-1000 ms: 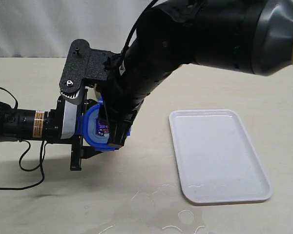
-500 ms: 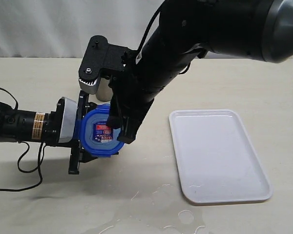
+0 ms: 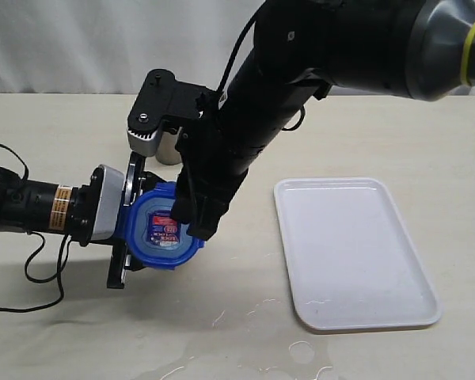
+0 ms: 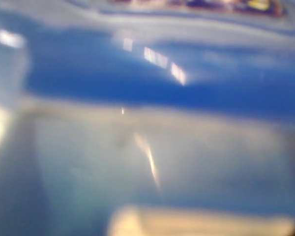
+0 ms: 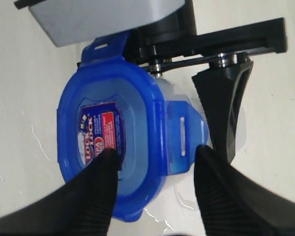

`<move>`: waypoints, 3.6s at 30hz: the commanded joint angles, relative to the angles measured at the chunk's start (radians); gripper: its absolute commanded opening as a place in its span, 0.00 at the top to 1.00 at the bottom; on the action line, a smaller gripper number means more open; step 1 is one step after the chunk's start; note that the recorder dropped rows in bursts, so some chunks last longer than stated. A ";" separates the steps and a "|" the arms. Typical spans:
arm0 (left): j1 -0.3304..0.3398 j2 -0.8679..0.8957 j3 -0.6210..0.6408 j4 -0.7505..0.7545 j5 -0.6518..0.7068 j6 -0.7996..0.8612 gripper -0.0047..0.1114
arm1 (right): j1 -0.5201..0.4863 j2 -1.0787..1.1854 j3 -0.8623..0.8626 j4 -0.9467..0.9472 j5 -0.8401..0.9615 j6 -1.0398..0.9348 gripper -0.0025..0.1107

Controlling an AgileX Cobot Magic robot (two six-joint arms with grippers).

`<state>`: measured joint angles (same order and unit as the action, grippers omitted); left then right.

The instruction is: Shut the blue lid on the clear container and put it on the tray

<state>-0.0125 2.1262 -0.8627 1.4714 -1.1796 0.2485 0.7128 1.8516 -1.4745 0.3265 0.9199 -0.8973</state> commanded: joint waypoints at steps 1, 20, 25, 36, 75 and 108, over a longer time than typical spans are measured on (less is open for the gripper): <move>0.000 -0.010 -0.001 -0.068 -0.041 -0.044 0.96 | 0.011 0.050 0.022 0.027 0.106 0.000 0.59; 0.000 -0.010 -0.001 -0.131 -0.041 -0.386 0.96 | 0.009 0.017 -0.102 -0.224 0.062 0.269 0.67; 0.000 -0.010 -0.001 -0.145 -0.041 -0.447 0.96 | 0.009 -0.006 -0.168 -0.319 0.062 0.416 0.67; 0.000 -0.010 -0.001 -0.152 -0.041 -0.532 0.96 | 0.009 -0.023 -0.184 -0.164 0.053 0.543 0.79; 0.000 -0.040 -0.001 -0.146 -0.041 -0.548 0.96 | 0.009 0.051 -0.106 -0.604 0.129 0.847 0.94; 0.000 -0.040 -0.001 -0.148 -0.041 -0.564 0.96 | 0.009 0.052 -0.133 -0.425 0.079 0.955 0.94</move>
<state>-0.0125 2.1004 -0.8591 1.3500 -1.1455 -0.3058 0.7224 1.8868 -1.6065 -0.0740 0.9879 0.0418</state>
